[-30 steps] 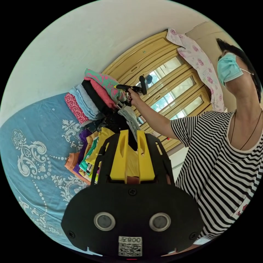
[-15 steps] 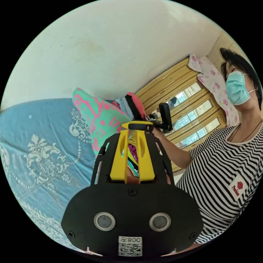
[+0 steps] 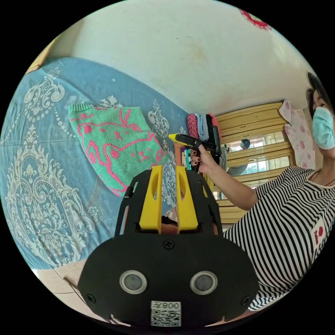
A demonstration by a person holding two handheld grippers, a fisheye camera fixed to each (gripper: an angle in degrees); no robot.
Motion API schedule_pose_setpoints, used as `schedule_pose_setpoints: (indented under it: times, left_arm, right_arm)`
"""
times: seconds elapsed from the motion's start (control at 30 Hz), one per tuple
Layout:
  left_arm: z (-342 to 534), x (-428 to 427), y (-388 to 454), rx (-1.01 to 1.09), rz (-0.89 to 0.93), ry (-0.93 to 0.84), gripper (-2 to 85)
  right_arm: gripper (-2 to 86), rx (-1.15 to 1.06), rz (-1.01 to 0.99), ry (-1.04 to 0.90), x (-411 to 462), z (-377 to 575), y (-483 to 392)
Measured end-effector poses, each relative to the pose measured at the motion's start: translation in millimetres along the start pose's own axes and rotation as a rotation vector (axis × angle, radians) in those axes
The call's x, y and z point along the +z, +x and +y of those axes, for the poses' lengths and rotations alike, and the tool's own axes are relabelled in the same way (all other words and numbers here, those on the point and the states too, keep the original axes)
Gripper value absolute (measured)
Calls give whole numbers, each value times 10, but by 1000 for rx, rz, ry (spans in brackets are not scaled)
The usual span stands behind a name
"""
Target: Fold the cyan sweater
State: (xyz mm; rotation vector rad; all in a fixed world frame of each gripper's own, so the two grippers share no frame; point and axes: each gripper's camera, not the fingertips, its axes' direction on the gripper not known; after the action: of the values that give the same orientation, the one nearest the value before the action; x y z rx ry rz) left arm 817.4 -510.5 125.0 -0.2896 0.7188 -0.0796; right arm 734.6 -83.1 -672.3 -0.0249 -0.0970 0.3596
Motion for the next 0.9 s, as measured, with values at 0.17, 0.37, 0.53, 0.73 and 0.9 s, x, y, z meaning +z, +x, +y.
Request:
schedule_pose_setpoints:
  times: [0.17, 0.37, 0.53, 0.73, 0.9]
  left_arm:
    - [-92, 61, -295, -3, 27, 17, 85]
    - [-495, 195, -579, 16, 43, 7, 99]
    - [-694, 15, -855, -54, -26, 48, 113]
    - [-900, 204, -1064, -97, -206, -45, 119]
    - [-801, 121, -1283, -175, -300, -28, 119]
  right_arm:
    - [96, 102, -75, -112, 632, -176, 461]
    - [72, 29, -282, -217, 1147, -163, 384]
    - [50, -169, -181, -332, 1650, 48, -282]
    - [11, -194, -315, -462, 2481, 256, -492]
    - [16, -137, -383, -461, 2716, 436, -429]
